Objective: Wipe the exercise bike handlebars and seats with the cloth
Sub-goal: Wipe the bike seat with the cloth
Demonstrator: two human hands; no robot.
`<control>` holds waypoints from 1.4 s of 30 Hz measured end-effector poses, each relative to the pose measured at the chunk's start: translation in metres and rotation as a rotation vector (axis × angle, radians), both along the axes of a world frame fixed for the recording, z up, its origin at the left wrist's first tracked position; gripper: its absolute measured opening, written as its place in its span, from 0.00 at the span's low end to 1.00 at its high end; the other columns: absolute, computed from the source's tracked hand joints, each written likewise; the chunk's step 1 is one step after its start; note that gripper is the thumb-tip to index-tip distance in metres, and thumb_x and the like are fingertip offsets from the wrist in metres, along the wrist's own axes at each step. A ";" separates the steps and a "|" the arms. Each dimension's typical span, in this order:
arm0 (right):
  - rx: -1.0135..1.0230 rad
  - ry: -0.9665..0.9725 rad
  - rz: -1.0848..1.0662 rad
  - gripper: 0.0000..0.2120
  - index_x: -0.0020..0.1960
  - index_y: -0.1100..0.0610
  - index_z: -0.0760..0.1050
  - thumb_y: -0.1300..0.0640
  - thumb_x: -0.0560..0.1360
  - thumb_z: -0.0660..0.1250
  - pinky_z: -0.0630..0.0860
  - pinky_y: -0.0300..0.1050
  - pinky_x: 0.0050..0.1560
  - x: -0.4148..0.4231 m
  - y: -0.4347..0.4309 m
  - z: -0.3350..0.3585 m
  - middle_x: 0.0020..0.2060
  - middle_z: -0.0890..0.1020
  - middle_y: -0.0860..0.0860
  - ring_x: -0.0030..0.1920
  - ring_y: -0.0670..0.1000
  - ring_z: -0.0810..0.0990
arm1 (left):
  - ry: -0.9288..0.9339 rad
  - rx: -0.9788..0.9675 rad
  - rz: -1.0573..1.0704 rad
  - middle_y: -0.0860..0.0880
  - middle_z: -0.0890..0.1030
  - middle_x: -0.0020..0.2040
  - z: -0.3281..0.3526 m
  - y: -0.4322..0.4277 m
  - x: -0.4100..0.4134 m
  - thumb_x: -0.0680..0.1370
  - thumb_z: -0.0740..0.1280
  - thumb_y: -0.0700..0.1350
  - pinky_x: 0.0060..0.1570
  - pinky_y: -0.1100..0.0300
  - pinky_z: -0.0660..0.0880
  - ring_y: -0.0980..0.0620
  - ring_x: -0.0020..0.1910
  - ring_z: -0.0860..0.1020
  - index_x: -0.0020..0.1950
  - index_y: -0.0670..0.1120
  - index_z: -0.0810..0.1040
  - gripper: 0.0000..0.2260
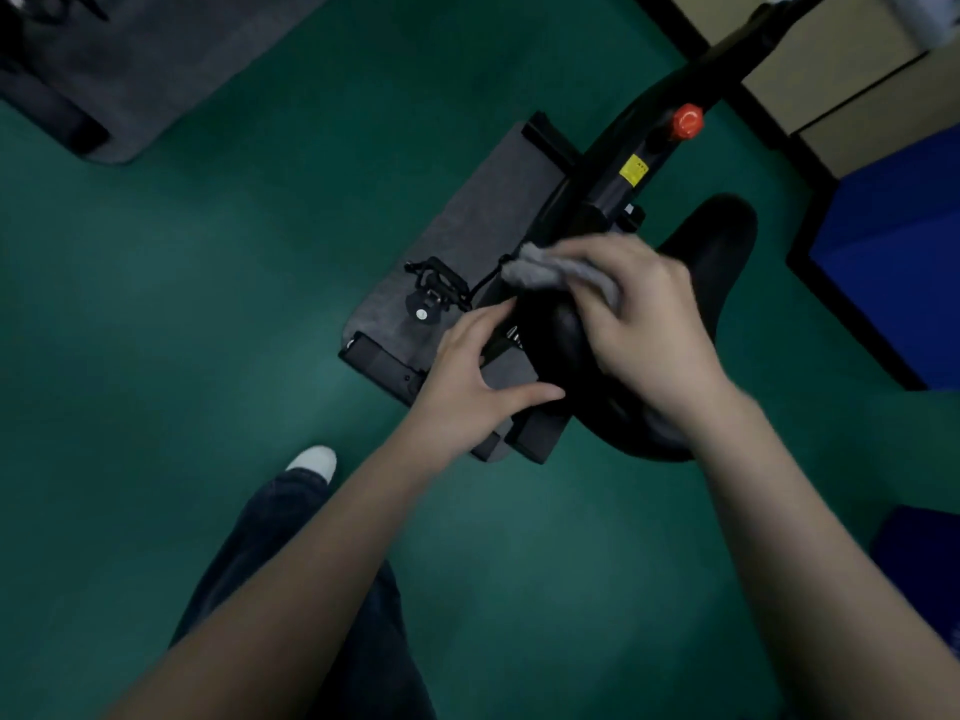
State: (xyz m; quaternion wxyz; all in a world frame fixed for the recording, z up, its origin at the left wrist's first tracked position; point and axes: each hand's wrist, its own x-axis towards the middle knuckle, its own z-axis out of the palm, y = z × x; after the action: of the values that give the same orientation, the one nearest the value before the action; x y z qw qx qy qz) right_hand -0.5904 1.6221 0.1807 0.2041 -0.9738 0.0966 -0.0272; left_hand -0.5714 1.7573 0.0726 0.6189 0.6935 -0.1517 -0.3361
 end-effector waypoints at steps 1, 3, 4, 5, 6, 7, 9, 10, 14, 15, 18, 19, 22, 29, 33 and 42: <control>-0.007 0.083 0.020 0.12 0.55 0.59 0.80 0.67 0.74 0.63 0.71 0.40 0.55 0.020 -0.004 0.001 0.50 0.83 0.53 0.55 0.53 0.79 | 0.011 0.002 0.000 0.56 0.69 0.68 0.001 -0.001 -0.003 0.64 0.78 0.53 0.71 0.50 0.62 0.56 0.70 0.63 0.72 0.53 0.66 0.39; -0.025 0.276 0.092 0.11 0.55 0.57 0.80 0.64 0.75 0.63 0.72 0.43 0.54 0.044 -0.007 0.000 0.50 0.83 0.53 0.55 0.54 0.80 | 0.068 0.021 0.001 0.55 0.69 0.69 0.001 0.002 -0.015 0.64 0.78 0.53 0.72 0.50 0.61 0.55 0.71 0.62 0.72 0.54 0.66 0.39; -0.034 0.321 0.157 0.11 0.54 0.56 0.80 0.64 0.75 0.63 0.73 0.45 0.54 0.047 -0.008 -0.001 0.49 0.84 0.53 0.54 0.54 0.80 | 0.106 0.021 0.015 0.54 0.69 0.69 0.000 0.002 -0.022 0.64 0.79 0.53 0.72 0.50 0.61 0.54 0.72 0.62 0.72 0.53 0.66 0.39; -0.043 0.325 0.231 0.11 0.53 0.57 0.80 0.64 0.75 0.63 0.74 0.46 0.54 0.045 -0.009 0.000 0.48 0.84 0.53 0.53 0.54 0.80 | 0.147 0.007 0.024 0.53 0.70 0.69 0.000 0.001 -0.029 0.64 0.79 0.52 0.71 0.49 0.61 0.53 0.72 0.62 0.72 0.52 0.67 0.39; -0.042 0.300 0.301 0.10 0.53 0.58 0.80 0.65 0.74 0.64 0.74 0.48 0.54 0.038 -0.008 0.004 0.47 0.83 0.53 0.52 0.54 0.80 | 0.179 -0.008 0.031 0.53 0.71 0.68 0.002 -0.001 -0.035 0.64 0.79 0.52 0.71 0.49 0.62 0.53 0.72 0.63 0.71 0.51 0.67 0.38; -0.028 0.269 0.375 0.10 0.52 0.60 0.81 0.67 0.74 0.65 0.74 0.49 0.54 0.026 -0.006 0.007 0.46 0.83 0.53 0.52 0.55 0.79 | 0.198 -0.015 0.052 0.54 0.71 0.66 0.003 -0.005 -0.043 0.64 0.79 0.53 0.71 0.50 0.63 0.54 0.71 0.64 0.69 0.52 0.69 0.36; 0.034 0.238 0.488 0.11 0.50 0.63 0.81 0.72 0.72 0.65 0.73 0.52 0.55 0.001 -0.002 0.011 0.46 0.83 0.55 0.52 0.57 0.79 | 0.210 -0.035 0.102 0.60 0.74 0.59 0.009 -0.013 -0.053 0.62 0.78 0.56 0.69 0.51 0.66 0.57 0.66 0.68 0.59 0.55 0.74 0.29; 0.059 0.242 0.533 0.11 0.50 0.64 0.81 0.73 0.72 0.64 0.73 0.54 0.57 -0.011 -0.001 0.012 0.46 0.83 0.56 0.53 0.58 0.79 | 0.228 -0.085 0.125 0.58 0.76 0.55 0.013 -0.017 -0.056 0.61 0.76 0.57 0.66 0.49 0.68 0.56 0.63 0.72 0.56 0.53 0.76 0.26; 0.016 0.256 0.667 0.13 0.50 0.66 0.81 0.75 0.71 0.62 0.70 0.56 0.62 -0.040 -0.007 0.012 0.47 0.83 0.58 0.55 0.60 0.78 | 0.345 -0.245 0.248 0.45 0.82 0.52 0.017 -0.028 -0.065 0.62 0.74 0.53 0.60 0.47 0.74 0.47 0.57 0.78 0.51 0.45 0.80 0.21; -0.001 0.263 0.687 0.14 0.51 0.66 0.81 0.75 0.71 0.62 0.70 0.56 0.61 -0.037 -0.008 0.012 0.47 0.83 0.58 0.55 0.60 0.78 | 0.362 -0.250 0.273 0.48 0.82 0.51 0.016 -0.028 -0.067 0.63 0.75 0.51 0.59 0.53 0.74 0.50 0.56 0.79 0.50 0.47 0.80 0.19; -0.050 0.279 0.706 0.13 0.51 0.66 0.81 0.72 0.73 0.60 0.72 0.55 0.57 -0.011 -0.003 0.013 0.46 0.83 0.57 0.52 0.60 0.78 | 0.358 -0.233 0.318 0.48 0.82 0.47 0.015 -0.031 -0.074 0.65 0.78 0.43 0.51 0.62 0.73 0.55 0.49 0.79 0.48 0.46 0.79 0.14; -0.072 0.293 0.688 0.14 0.51 0.64 0.81 0.71 0.72 0.60 0.73 0.51 0.56 0.002 -0.002 0.012 0.45 0.83 0.57 0.51 0.59 0.78 | 0.366 -0.233 0.326 0.46 0.82 0.49 0.016 -0.032 -0.075 0.66 0.78 0.40 0.53 0.62 0.73 0.54 0.50 0.78 0.51 0.44 0.79 0.16; -0.084 0.373 0.476 0.12 0.52 0.58 0.81 0.66 0.73 0.63 0.69 0.35 0.49 0.047 -0.009 0.007 0.43 0.82 0.51 0.48 0.51 0.79 | 0.403 -0.279 0.317 0.45 0.81 0.49 0.019 -0.031 -0.075 0.68 0.76 0.37 0.60 0.63 0.69 0.58 0.47 0.77 0.57 0.44 0.78 0.19; 0.000 0.299 0.334 0.11 0.51 0.56 0.81 0.66 0.73 0.64 0.70 0.34 0.50 0.035 -0.010 0.007 0.42 0.80 0.47 0.44 0.43 0.75 | 0.385 -0.235 0.226 0.55 0.81 0.40 0.019 -0.027 -0.065 0.68 0.76 0.37 0.57 0.60 0.72 0.62 0.43 0.78 0.50 0.52 0.77 0.16; 0.028 0.138 0.249 0.12 0.52 0.59 0.80 0.68 0.73 0.63 0.68 0.29 0.51 0.020 -0.015 0.003 0.46 0.82 0.49 0.49 0.48 0.78 | 0.377 -0.209 0.192 0.54 0.81 0.40 0.019 -0.026 -0.061 0.68 0.76 0.38 0.57 0.54 0.73 0.59 0.43 0.79 0.50 0.49 0.77 0.15; -0.006 -0.359 -0.164 0.16 0.56 0.66 0.78 0.76 0.72 0.61 0.70 0.44 0.64 -0.078 0.008 -0.024 0.53 0.80 0.54 0.58 0.55 0.76 | 0.393 -0.203 0.132 0.52 0.82 0.39 0.020 -0.026 -0.051 0.62 0.77 0.40 0.50 0.51 0.73 0.55 0.41 0.79 0.51 0.47 0.76 0.20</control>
State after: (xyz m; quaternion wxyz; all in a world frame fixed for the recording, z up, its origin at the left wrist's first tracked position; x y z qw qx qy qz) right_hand -0.6686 1.6300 0.1564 0.2122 -0.9428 0.1375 -0.2174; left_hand -0.6225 1.7317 0.0922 0.7240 0.5573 -0.0156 -0.4062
